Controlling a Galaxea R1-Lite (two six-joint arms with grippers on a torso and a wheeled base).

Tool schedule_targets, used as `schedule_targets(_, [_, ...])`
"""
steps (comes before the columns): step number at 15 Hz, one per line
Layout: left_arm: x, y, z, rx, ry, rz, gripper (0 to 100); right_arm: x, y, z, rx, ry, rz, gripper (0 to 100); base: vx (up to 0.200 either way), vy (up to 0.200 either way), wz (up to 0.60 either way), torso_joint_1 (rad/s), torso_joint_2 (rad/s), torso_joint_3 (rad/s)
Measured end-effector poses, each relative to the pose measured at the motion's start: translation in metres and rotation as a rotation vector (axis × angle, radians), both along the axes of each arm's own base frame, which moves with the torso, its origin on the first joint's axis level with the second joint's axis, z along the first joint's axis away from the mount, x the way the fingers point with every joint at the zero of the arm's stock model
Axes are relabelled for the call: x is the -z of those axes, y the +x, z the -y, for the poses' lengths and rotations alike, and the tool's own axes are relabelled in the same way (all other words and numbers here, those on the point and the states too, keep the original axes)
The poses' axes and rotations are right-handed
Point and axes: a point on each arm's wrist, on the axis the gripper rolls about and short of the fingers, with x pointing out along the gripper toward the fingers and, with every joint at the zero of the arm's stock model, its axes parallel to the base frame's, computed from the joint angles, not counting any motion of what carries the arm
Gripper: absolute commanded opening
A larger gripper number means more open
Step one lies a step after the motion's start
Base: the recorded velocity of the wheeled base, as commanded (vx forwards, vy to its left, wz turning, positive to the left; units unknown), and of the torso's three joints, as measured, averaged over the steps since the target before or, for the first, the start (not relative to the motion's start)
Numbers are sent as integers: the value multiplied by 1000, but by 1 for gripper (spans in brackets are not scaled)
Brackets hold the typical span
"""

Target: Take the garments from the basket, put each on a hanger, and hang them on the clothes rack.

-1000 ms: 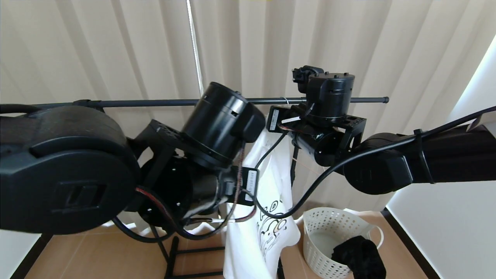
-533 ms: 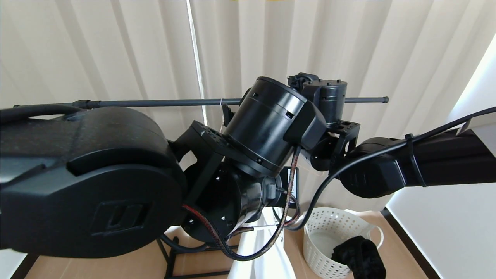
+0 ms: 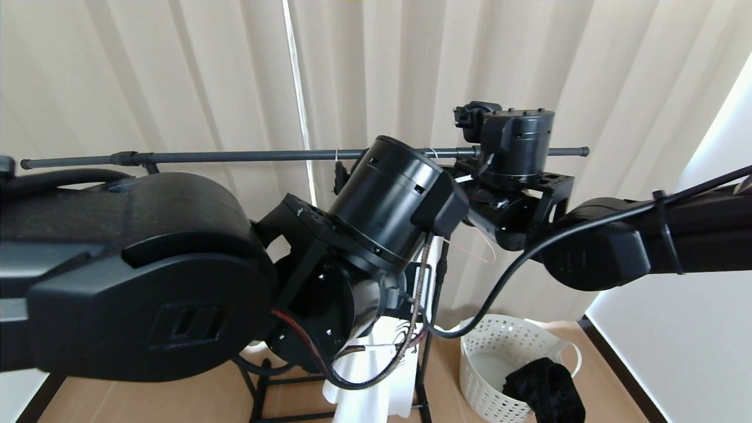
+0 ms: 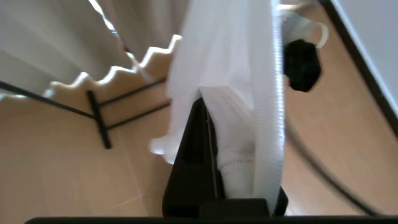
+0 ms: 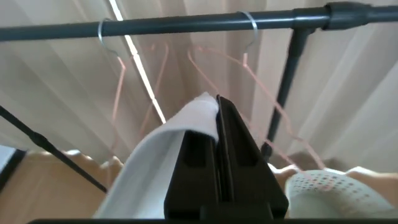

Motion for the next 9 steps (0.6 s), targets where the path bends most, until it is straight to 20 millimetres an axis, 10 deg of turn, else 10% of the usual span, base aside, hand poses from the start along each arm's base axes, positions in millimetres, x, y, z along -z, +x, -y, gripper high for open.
schedule_targets(4, [-8, 45, -35, -124, 104, 112, 0, -2, -37, 51, -103, -294, -132, 0, 0, 0, 0, 0, 0, 0])
schedule_targets(9, [-25, 75, -31, -169, 44, 193, 0, -5, -68, 50, -147, -344, -159, 0, 0, 0, 0, 0, 0, 0])
